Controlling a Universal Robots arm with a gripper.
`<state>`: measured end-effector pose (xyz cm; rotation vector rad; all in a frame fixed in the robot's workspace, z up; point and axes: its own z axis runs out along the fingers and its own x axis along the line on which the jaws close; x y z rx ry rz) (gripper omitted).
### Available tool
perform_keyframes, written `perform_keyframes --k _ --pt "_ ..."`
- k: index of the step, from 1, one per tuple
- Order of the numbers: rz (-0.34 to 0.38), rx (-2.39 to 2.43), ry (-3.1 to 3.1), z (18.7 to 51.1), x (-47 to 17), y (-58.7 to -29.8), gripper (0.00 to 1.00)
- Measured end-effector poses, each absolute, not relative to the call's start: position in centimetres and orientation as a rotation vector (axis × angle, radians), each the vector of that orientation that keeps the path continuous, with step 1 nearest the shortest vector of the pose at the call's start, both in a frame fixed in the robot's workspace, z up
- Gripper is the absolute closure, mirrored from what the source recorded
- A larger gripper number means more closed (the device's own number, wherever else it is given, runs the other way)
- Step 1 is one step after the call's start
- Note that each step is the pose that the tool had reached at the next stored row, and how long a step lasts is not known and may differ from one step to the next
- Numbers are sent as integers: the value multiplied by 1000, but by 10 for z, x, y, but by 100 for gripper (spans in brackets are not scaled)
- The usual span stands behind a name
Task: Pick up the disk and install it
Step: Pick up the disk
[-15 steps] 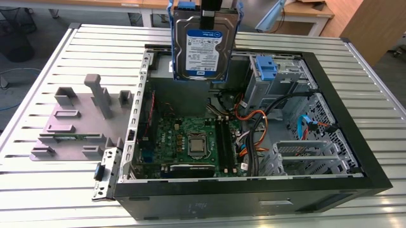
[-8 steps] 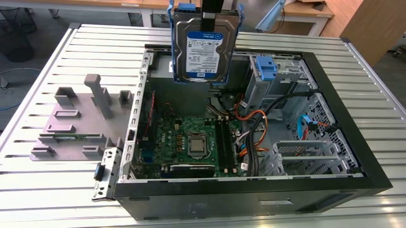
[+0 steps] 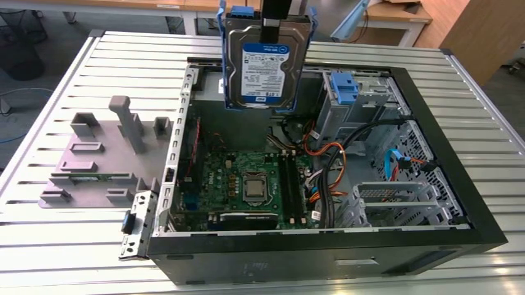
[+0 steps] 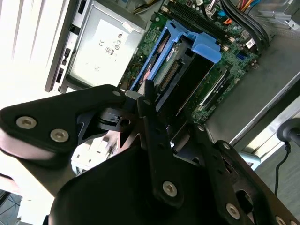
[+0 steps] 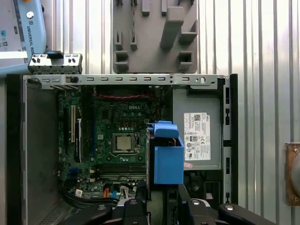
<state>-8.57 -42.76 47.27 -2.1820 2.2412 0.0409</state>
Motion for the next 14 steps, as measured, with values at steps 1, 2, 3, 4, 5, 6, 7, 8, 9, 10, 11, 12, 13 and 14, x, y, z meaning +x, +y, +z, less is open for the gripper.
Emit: perform_keyframes --k 1,2,3,4,5,6,7,8,9,10,11,12,13,14 --pt "41 -2182 2241 473 -86 -428 65" --pt "41 -2182 2241 473 -86 -429 65" --pt "41 -2182 2241 473 -85 -430 65" --pt "41 -2182 2241 473 -85 -431 65" --pt "41 -2182 2241 473 -85 -431 65" --pt "41 -2182 2241 472 -85 -432 65" --pt "41 -2182 2241 472 -85 -433 65" --pt "41 -2182 2241 472 -85 -434 65" --pt "41 -2182 2241 472 -85 -434 65" --pt "41 -2182 2241 472 -85 -435 65" --pt "41 -2182 2241 472 -85 -436 65" --pt "41 -2182 2241 472 -85 -437 65" --pt "41 -2182 2241 472 -85 -437 65" --pt "41 -2182 2241 472 -84 -438 65"
